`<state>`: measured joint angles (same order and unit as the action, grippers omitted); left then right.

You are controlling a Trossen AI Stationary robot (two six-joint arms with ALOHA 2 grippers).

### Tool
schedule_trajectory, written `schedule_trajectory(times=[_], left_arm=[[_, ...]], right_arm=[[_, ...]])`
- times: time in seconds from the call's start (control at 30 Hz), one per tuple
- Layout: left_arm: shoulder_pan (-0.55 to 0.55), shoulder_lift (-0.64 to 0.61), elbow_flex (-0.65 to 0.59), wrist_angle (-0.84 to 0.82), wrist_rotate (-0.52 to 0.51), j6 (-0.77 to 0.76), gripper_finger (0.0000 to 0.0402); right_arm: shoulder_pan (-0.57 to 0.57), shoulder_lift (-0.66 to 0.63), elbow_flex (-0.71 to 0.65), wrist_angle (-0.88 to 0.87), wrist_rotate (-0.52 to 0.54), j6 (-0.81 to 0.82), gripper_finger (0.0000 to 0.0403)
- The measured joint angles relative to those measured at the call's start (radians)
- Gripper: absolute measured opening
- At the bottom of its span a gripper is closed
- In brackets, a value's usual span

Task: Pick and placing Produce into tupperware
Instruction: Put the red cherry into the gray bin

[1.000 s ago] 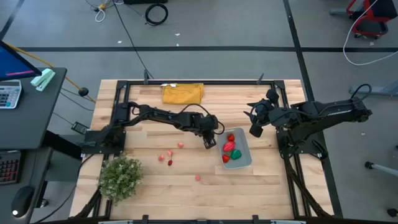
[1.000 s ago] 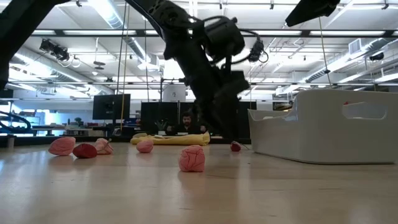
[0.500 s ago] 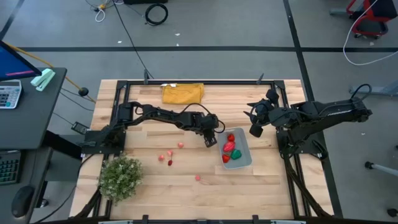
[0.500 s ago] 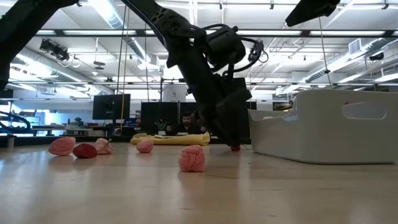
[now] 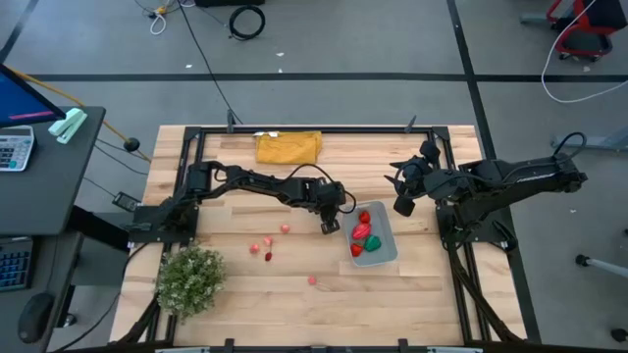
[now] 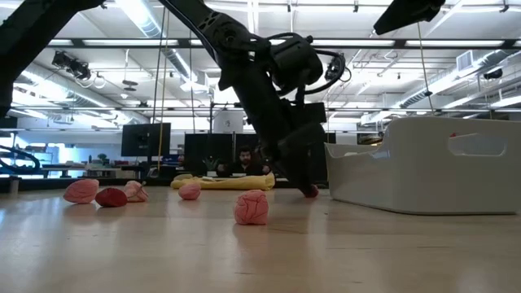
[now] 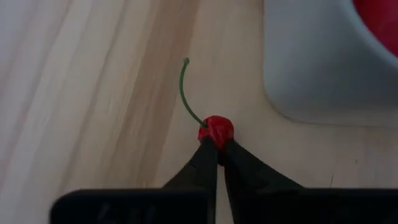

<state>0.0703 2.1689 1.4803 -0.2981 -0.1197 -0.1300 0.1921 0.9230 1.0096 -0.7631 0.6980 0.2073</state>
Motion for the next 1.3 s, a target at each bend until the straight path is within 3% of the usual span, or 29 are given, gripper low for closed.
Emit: schedule_trajectory(times=[0.37, 0.6, 0.87, 1.17, 1.23, 1.3], left_arm=[[-0.035, -0.048, -0.001, -0.053, -0.274, 0.101, 0.0009], [-0.094, -0.102, -0.001, -0.07, -0.565, 0.181, 0.0007], [-0.184, -0.103, -0.001, 0.084, -0.571, 0.404, 0.0008], [-0.25, -0.103, -0.001, 0.196, -0.575, 0.511, 0.0015], [-0.261, -0.103, -0.001, 0.196, -0.544, 0.509, 0.001], [-0.267, -0.103, -0.001, 0.197, -0.446, 0.506, 0.0007]], right_arm=[[0.0, 0.0, 0.0, 0.0, 0.0, 0.0, 0.0168], [0.0, 0.0, 0.0, 0.0, 0.0, 0.0, 0.0169], [0.0, 0.0, 0.0, 0.0, 0.0, -0.001, 0.0169], [0.0, 0.0, 0.0, 0.0, 0.0, -0.001, 0.0169], [0.0, 0.0, 0.0, 0.0, 0.0, -0.001, 0.0169], [0.0, 0.0, 0.0, 0.0, 0.0, -0.001, 0.0169]])
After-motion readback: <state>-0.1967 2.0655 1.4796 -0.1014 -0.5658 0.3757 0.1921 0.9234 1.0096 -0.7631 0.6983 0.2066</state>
